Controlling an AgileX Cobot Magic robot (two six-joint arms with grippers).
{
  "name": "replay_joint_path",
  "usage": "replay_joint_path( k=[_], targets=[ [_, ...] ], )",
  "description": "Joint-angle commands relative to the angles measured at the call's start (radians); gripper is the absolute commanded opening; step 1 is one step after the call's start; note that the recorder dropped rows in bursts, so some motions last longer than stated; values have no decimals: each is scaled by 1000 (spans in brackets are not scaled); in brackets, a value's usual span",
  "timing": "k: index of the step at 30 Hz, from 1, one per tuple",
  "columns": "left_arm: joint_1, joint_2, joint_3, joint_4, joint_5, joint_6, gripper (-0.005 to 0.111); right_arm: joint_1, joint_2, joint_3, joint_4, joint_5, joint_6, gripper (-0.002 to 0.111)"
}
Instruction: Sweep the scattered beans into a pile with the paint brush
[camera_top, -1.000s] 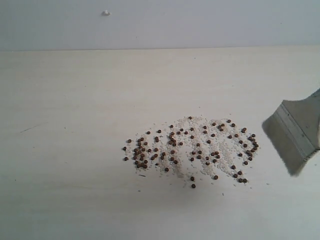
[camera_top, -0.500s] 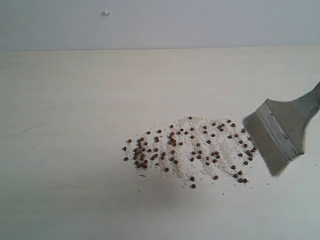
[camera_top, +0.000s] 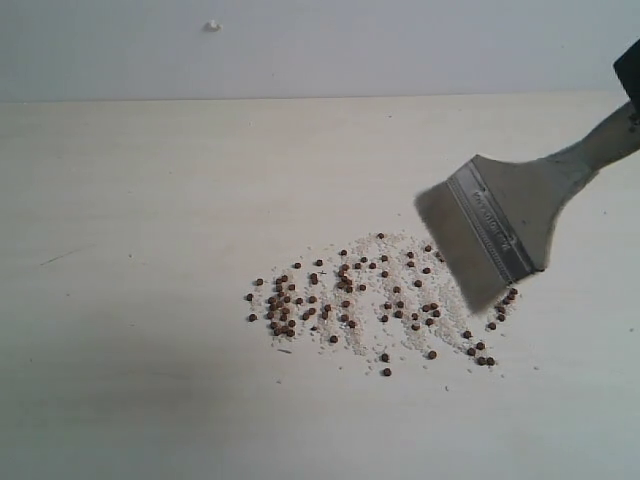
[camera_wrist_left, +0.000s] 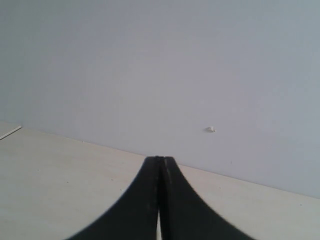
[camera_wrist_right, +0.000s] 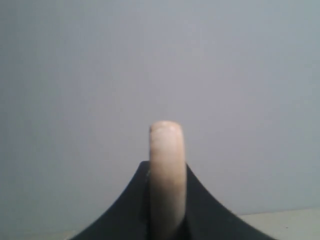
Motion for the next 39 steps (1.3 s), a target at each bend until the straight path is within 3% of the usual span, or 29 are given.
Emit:
replay_joint_path(
  k=[1,14,19,27,34,39],
  targets=[
    [1,-6,1,-5,-1,1,0,-4,160,-1,-13,-234,73,0],
    [1,-6,1,-5,-1,1,0,156,616,-204,52,-234,-48,0],
    [1,-6,1,-5,-1,1,0,286,746,-328,167,-234,-56,0],
    [1,-6,1,-5,0,3,0,521,912,-500,500,-234,-117,0],
    [1,-6,1,-5,0,3,0,616,1041,-616,635,-234,-117,0],
    [1,-6,1,-5,0,3,0,630,1114,-633,748,-234,-144,0]
  ],
)
